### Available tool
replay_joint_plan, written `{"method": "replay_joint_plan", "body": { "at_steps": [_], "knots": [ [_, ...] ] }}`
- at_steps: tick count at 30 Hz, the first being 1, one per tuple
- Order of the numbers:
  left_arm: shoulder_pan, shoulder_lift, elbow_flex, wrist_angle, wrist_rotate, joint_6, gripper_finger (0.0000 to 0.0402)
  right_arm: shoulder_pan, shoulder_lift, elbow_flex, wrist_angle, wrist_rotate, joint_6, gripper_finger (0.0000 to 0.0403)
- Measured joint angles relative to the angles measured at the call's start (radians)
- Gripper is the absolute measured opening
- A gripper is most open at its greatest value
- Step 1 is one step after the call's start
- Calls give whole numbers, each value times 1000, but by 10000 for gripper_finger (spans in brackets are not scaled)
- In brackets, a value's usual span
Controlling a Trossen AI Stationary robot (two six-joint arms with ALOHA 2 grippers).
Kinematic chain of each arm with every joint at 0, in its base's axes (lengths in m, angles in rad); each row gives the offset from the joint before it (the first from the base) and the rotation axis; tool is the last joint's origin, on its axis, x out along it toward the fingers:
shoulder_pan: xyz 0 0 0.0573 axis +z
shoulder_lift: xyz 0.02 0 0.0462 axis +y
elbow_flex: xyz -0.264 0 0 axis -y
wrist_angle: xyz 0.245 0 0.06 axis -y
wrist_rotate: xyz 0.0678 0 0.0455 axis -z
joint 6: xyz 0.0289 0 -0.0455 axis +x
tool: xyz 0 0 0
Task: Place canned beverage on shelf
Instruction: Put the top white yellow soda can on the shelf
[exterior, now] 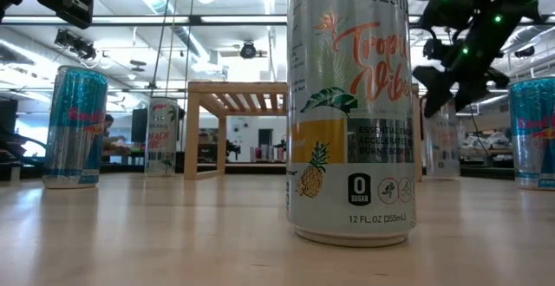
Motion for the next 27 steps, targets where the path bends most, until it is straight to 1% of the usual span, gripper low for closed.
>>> {"method": "replay_joint_plan", "body": {
  "at_steps": [10,24,27],
  "knots": [
    [0,0,0,0,0,-1,243,-10,0,156,1,15,-113,265],
    [0,0,0,0,0,-3,243,-95,6,412,-29,26,-280,265],
    [0,0,0,0,0,-3,243,-110,24,468,-30,12,-310,265]
  ]
}}
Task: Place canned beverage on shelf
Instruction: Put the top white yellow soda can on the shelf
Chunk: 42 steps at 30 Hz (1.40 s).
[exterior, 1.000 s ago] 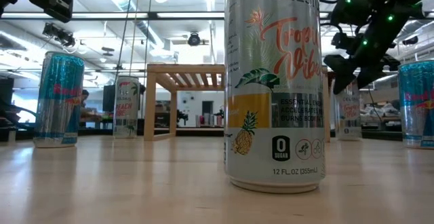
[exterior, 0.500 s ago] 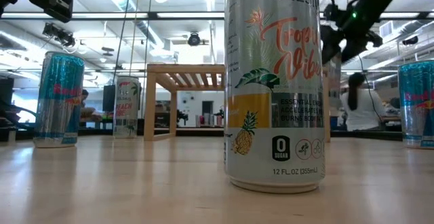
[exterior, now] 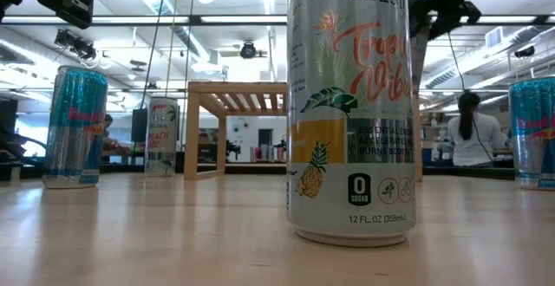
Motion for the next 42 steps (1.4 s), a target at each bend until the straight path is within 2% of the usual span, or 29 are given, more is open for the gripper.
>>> {"method": "replay_joint_plan", "body": {
  "at_steps": [11,20,29,35,42],
  "knots": [
    [0,0,0,0,0,-1,243,-30,171,223,1,-101,-91,265],
    [0,0,0,0,0,-6,243,-30,323,354,-30,-145,-96,265],
    [0,0,0,0,0,-8,243,-30,438,374,-37,-148,-88,266],
    [0,0,0,0,0,-8,243,-32,464,374,-45,-195,-68,266],
    [0,0,0,0,0,-5,243,-42,470,374,-44,-198,-67,269]
  ]
}}
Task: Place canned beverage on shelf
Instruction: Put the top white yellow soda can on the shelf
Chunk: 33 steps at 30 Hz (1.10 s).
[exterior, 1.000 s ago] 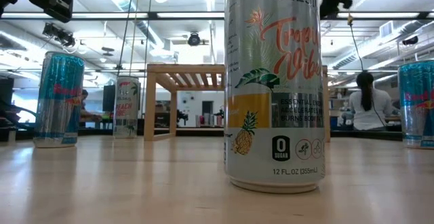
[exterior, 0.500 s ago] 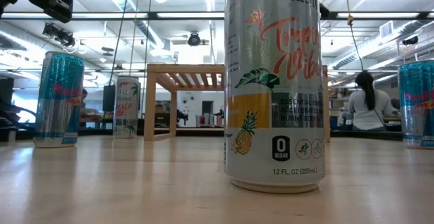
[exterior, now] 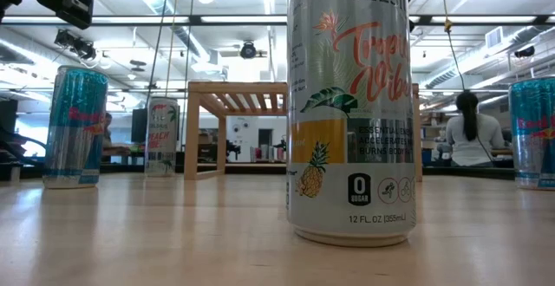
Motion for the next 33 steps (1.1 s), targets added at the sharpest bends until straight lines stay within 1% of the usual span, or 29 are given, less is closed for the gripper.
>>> {"method": "replay_joint_plan", "body": {
  "at_steps": [7,10,22,33],
  "knots": [
    [0,0,0,-1,0,-2,243,0,0,0,-3,-9,-16,300],
    [0,0,0,-2,0,-2,243,0,0,0,-3,-10,-16,307],
    [0,0,0,-42,0,-3,243,0,0,0,35,-53,-46,310],
    [0,0,0,-43,0,-3,243,0,-1,0,39,-55,-53,311]
  ]
}}
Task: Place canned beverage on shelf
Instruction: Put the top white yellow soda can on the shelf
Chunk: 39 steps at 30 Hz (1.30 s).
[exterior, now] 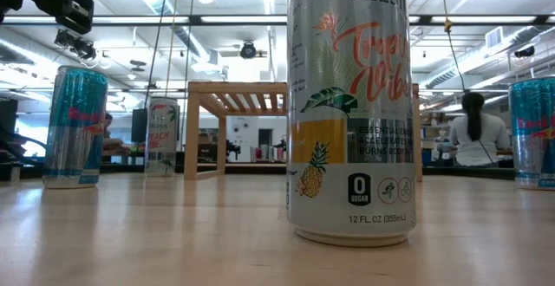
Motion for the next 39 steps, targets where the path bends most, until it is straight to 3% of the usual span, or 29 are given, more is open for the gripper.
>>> {"method": "replay_joint_plan", "body": {
  "at_steps": [20,39],
  "knots": [
    [0,0,0,-1,0,0,243,0,1,-4,-9,0,-54,331],
    [0,0,0,-1,0,0,243,0,-22,-5,112,0,-136,332]
  ]
}}
